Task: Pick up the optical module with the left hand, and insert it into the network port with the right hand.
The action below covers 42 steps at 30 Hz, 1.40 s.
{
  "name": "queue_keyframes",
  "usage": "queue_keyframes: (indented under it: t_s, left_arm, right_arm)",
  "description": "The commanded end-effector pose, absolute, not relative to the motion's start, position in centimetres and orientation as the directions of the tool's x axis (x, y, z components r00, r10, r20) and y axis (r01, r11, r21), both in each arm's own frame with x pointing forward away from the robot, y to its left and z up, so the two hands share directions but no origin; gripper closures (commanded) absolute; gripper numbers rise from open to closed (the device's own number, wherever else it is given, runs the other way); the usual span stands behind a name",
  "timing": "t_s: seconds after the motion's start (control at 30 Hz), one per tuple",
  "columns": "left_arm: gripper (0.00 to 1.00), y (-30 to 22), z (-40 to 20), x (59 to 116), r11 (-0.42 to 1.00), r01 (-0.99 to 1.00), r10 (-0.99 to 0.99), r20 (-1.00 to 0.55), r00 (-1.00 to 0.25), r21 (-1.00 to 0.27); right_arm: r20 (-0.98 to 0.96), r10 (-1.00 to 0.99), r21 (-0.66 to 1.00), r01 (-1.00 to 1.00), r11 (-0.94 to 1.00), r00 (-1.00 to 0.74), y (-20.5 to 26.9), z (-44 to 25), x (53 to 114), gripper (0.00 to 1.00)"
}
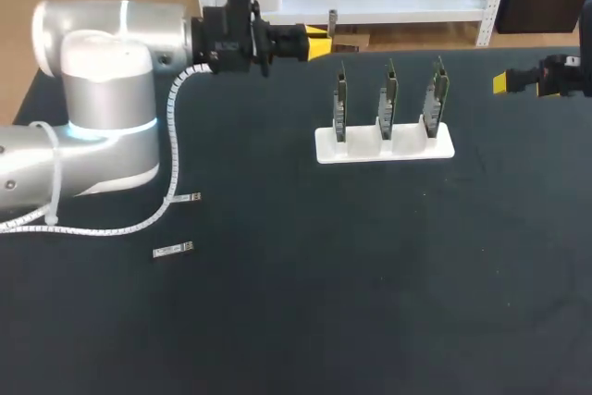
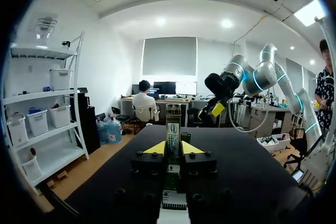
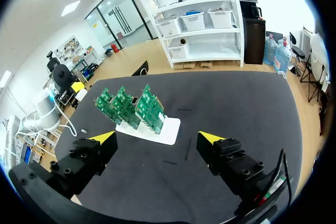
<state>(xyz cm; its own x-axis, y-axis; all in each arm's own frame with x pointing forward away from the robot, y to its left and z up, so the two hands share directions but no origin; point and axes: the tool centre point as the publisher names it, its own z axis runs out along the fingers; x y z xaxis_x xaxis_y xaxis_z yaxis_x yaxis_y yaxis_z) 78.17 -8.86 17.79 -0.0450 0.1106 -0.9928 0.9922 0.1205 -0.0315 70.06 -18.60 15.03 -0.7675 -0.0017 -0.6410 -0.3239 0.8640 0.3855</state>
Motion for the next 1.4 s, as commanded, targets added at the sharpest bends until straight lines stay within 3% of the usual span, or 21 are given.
queue_keyframes:
  t_s: [0.03,0.57,1.4]
  left_arm:
    - [1.0,-9.0,17.8,78.4,0.098,0.995,0.118,-0.992,-0.037,-0.026]
    - [1.0,-9.8,16.8,78.3,0.032,0.997,0.096,-0.993,-0.074,-0.071]
    - [1.0,-10.6,16.0,76.7,0.094,0.988,0.084,-0.988,-0.133,-0.125]
  right_arm:
    - [-0.641,0.0,0.382,-0.32,0.867,-0.767,-18.5,15.1,70.0,0.0]
    - [-0.641,0.0,0.382,-0.32,0.867,-0.767,-18.5,15.1,70.0,0.0]
    - [-0.641,0.0,0.382,-0.32,0.867,-0.767,-18.5,15.1,70.0,0.0]
